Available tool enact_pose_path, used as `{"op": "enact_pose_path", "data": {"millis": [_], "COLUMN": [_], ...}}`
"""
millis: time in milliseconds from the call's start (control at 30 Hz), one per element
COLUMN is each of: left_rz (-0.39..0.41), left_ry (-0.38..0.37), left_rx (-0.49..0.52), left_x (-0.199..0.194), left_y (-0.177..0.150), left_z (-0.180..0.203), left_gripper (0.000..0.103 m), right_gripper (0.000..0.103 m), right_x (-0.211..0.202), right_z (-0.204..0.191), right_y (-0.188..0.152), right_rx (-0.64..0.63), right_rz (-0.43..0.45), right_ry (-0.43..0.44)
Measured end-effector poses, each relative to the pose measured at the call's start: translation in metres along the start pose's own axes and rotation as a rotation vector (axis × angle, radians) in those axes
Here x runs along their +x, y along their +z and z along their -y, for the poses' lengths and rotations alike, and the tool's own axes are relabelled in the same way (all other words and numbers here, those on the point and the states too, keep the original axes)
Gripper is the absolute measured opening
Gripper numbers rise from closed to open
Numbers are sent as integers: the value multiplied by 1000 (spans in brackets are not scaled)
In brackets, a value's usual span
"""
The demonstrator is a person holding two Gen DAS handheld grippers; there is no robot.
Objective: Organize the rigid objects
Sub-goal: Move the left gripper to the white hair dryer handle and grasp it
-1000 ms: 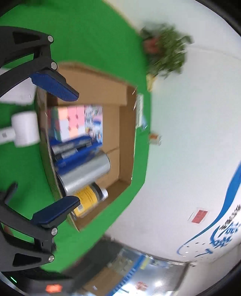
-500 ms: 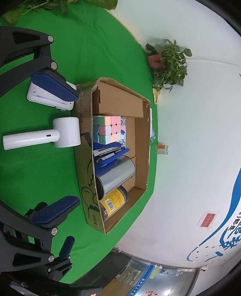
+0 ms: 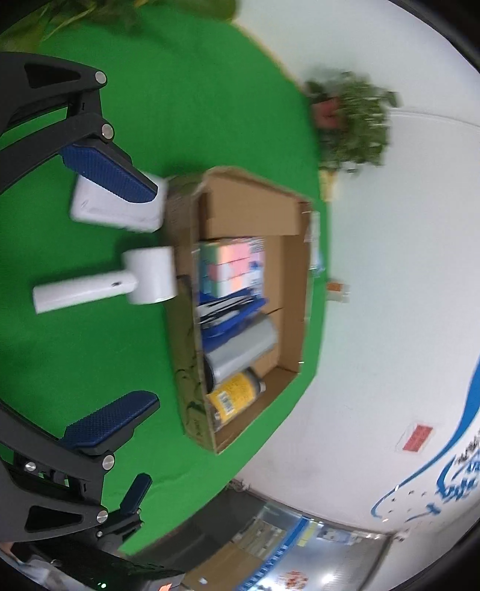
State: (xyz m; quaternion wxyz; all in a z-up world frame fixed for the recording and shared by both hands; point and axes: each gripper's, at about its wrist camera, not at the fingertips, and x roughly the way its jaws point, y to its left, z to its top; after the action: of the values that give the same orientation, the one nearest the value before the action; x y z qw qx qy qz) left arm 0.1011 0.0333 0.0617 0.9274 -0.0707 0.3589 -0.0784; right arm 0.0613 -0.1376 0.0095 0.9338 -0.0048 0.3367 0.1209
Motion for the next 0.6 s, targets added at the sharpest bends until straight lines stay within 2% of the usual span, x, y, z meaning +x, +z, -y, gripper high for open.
{"op": "enact_pose_path", "data": {"millis": [133, 233, 300, 333, 400, 433, 500, 600], "left_rz": [-152, -246, -310, -335, -324, -340, -365, -392], "left_ry": [-70, -91, -110, -132, -135, -142, -184, -242], "left_rx": [-96, -127, -175, -207, -217, -211, -238, -215], "left_x": [39, 64, 78, 83, 80, 79, 76, 73], "left_y": [-27, -44, -53, -58, -59, -60, -63, -69], "left_z": [-11, -15, -21, -24, -24, -21, -16, 1], "left_gripper": [98, 77, 51, 47, 33, 30, 31, 30], "right_gripper": [102, 102, 102, 102, 100, 99, 99, 96], "right_x": [0, 3, 10, 12, 14, 15, 14, 12], "right_z": [-5, -5, -7, -9, -12, -13, -15, -16], "right_y": [-8, -15, -20, -21, -24, -24, -26, -28], "right_rx": [-9, 1, 12, 15, 14, 11, 3, -4], "right_rz": [-24, -65, -105, -117, -135, -139, -145, -149], "right_ry": [82, 131, 164, 177, 209, 222, 246, 273]}}
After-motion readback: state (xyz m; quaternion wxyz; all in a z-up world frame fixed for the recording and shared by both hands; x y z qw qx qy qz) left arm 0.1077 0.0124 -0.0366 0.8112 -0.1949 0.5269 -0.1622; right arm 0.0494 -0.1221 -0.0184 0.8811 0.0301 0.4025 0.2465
